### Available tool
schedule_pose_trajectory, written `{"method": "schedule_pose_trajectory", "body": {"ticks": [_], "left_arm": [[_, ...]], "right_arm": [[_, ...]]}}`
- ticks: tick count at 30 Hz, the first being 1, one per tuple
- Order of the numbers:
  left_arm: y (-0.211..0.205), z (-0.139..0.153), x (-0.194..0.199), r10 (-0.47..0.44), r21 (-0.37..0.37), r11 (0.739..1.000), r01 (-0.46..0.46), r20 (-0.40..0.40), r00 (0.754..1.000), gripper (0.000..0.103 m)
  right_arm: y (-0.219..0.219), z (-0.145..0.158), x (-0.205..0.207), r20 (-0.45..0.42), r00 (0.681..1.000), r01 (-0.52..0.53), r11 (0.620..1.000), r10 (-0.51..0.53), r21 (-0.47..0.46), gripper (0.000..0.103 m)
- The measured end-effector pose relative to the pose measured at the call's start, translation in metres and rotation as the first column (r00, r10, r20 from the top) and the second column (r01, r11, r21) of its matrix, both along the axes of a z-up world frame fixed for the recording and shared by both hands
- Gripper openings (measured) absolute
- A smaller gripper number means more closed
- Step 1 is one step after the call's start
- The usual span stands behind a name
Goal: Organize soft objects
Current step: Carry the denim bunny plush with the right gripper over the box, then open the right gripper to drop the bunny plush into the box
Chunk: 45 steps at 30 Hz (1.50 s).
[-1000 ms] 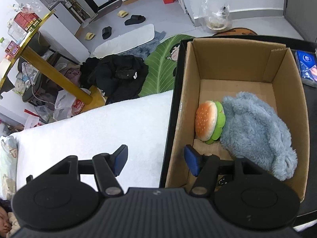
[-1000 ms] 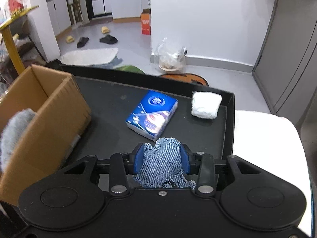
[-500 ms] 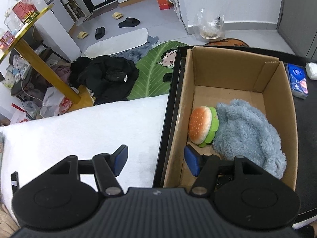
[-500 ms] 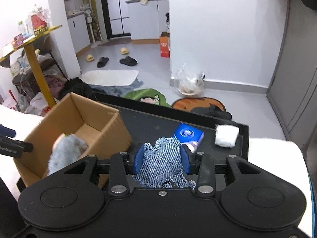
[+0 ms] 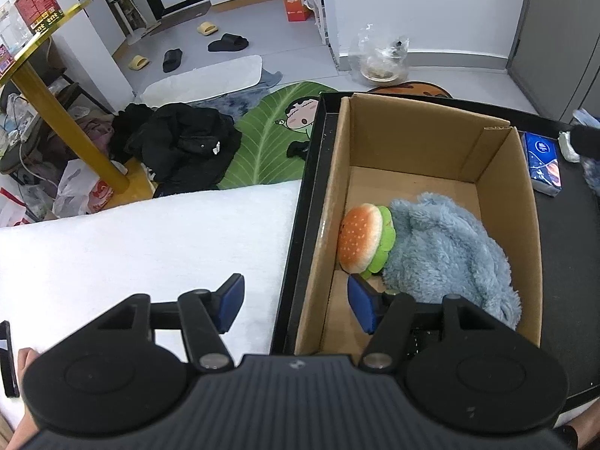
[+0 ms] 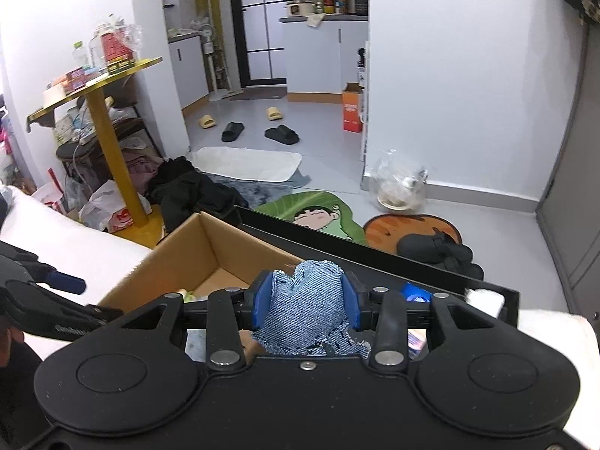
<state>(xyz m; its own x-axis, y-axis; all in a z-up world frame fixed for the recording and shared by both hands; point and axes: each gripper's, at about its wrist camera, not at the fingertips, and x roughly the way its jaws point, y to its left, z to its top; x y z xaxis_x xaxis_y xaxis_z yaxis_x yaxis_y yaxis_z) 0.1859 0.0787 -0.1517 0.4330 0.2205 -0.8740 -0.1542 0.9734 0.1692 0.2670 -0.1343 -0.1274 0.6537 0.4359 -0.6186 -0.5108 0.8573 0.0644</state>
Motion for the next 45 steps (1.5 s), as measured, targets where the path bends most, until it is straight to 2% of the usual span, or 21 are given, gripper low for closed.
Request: {"method": "schedule_pose_trajectory", "body": {"ticks": [6,9,11,13,16,22,28,31,33,34,45], "left_arm": [[0.006,-0.003,0.001,-0.003,-0.044,0.999,0.003,0.007,1.0,0.057],[0.007,-0.005,0.002,-0.009,-0.069,0.998,0.01,0.004,1.0,0.052],[0.01,-0.008,0.003,-0.004,-0.091,0.996,0.004,-0.004,1.0,0.044],[0.015,-0.011,0.005,0.012,-0.116,0.993,-0.013,-0.016,1.0,0.023],[0.02,-0.013,0.006,0.007,-0.166,0.986,-0.012,-0.028,1.0,0.011],[0.023,-0.015,0.003,-0.003,-0.187,0.982,-0.001,-0.024,1.0,0.01],[0.026,-0.018,0.001,-0.039,-0.241,0.97,0.031,-0.025,0.999,0.009],[0.028,-0.019,0.001,-0.038,-0.252,0.967,0.031,-0.02,0.999,0.009],[0.031,-0.02,0.0,-0.036,-0.261,0.965,0.03,-0.018,0.999,0.009],[0.032,-0.02,0.0,-0.035,-0.265,0.964,0.03,-0.016,0.999,0.009],[0.035,-0.021,-0.003,-0.038,-0.274,0.961,0.036,-0.004,0.999,0.01]], "right_arm": [[0.021,0.003,-0.005,0.001,0.999,-0.038,0.999,0.038,-0.011,0.04],[0.033,0.002,-0.006,0.0,0.999,-0.052,0.998,0.052,-0.022,0.041],[0.039,0.001,-0.006,0.004,0.998,-0.059,0.998,0.059,-0.033,0.041],[0.045,0.0,-0.006,0.006,0.998,-0.059,0.997,0.059,-0.045,0.041],[0.049,-0.002,-0.005,0.002,0.998,-0.056,0.997,0.056,-0.054,0.041],[0.063,-0.004,-0.003,0.002,0.998,-0.059,0.995,0.059,-0.086,0.042],[0.082,-0.002,-0.004,-0.001,0.996,-0.085,0.992,0.085,-0.09,0.043],[0.092,0.002,-0.005,-0.012,0.994,-0.108,0.992,0.107,-0.064,0.049],[0.096,0.004,-0.006,-0.006,0.991,-0.134,0.99,0.134,-0.041,0.059],[0.098,0.005,-0.007,0.0,0.991,-0.135,0.99,0.135,-0.044,0.061],[0.072,0.004,-0.005,-0.012,0.999,-0.049,0.995,0.048,-0.088,0.069]]}}
